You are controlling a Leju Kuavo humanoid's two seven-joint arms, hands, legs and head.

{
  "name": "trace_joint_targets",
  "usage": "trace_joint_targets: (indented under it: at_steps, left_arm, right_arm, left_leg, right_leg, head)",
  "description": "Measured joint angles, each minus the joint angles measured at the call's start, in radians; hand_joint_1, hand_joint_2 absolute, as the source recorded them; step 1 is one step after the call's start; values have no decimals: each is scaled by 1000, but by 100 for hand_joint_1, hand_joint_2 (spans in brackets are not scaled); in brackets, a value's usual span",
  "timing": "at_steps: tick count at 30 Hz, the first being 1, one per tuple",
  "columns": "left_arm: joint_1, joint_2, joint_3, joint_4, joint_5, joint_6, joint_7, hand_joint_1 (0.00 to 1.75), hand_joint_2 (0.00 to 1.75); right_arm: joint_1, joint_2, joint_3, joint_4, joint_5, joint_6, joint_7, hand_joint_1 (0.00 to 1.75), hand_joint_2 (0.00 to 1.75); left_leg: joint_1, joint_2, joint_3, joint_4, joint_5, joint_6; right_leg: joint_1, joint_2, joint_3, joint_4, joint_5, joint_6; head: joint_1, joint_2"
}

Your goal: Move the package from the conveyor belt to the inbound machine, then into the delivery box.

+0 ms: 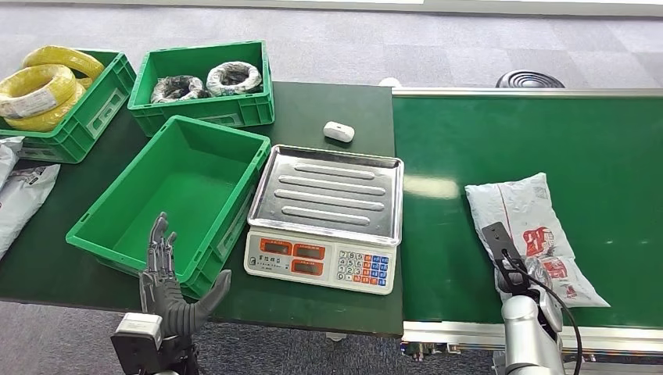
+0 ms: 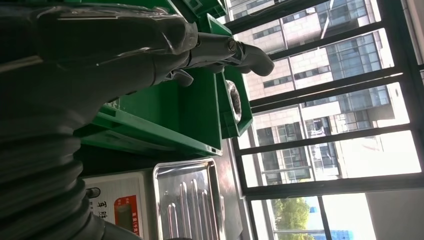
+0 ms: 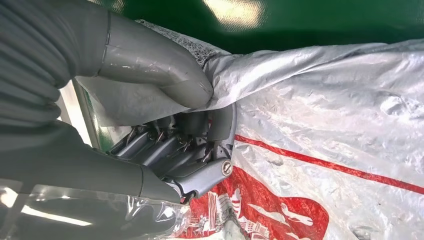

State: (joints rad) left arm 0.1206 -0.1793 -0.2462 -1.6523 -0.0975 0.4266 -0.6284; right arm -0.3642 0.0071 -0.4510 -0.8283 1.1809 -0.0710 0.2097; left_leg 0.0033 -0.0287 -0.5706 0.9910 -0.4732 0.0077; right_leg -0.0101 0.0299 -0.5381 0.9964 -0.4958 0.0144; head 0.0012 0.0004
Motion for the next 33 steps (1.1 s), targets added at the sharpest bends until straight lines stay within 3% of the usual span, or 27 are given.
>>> trace_joint_targets:
  at_steps: [10, 15, 20, 27, 33]
  left_arm:
    - [1, -1, 6, -9, -11, -4, 4, 0, 175]
    - [11, -3, 13, -24, -13, 4, 2, 0, 175]
    - [34, -3, 14, -33, -10, 18, -23, 0, 175]
    - [49, -5, 2, -33, 4, 36, -50, 0, 175]
    - [49, -6, -12, -25, 11, 38, -58, 0, 175]
  right_arm:
    - [19, 13, 3, -70, -2, -57, -10, 157, 175]
    - [39, 39, 12, -197, 26, -198, -39, 151, 175]
    - [101, 91, 49, -447, 86, -373, -113, 159, 175]
    - [174, 146, 109, -711, 115, -501, -170, 162, 175]
    - [194, 166, 167, -810, 138, -577, -213, 164, 175]
  left_leg:
    - [0, 0, 0, 0, 0, 0]
    - [0, 0, 0, 0, 0, 0]
    - [0, 0, -1, 0, 0, 0]
    - [0, 0, -1, 0, 0, 0]
    - [0, 0, -1, 0, 0, 0]
  right_leg:
    - [0, 0, 0, 0, 0, 0]
    - [0, 0, 0, 0, 0, 0]
    - [0, 0, -1, 0, 0, 0]
    - [0, 0, -1, 0, 0, 0]
    - [0, 0, 0, 0, 0, 0]
  head:
    - [0, 0]
    - [0, 0]
    - [0, 0]
    - [0, 0]
    - [0, 0]
